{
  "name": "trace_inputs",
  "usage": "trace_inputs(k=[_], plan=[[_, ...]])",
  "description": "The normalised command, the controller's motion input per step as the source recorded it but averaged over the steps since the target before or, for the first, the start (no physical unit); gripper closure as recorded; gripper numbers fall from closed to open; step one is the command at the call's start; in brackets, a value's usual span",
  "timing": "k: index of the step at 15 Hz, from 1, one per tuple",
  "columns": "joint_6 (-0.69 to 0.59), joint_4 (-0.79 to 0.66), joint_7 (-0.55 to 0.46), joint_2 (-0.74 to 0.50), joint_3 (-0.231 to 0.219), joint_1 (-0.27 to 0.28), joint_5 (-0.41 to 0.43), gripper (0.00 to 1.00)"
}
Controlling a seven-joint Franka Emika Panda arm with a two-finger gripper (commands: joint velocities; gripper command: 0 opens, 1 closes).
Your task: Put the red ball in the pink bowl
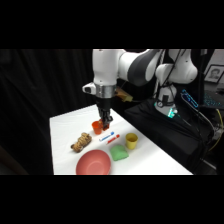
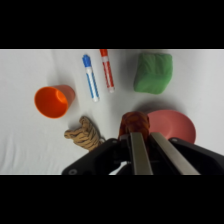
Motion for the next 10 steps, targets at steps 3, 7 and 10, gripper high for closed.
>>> trace_inputs(k=[3,7,10], plan=[[-0.18,0.6,0.04,0.39,0.002,0.103,0.053,0.98],[-0.15,0.57,0.05,0.38,-0.022,0.109,0.045,0.98],[-0.07,0.45,0.04,0.33,-0.035,0.088,0.094,0.98]])
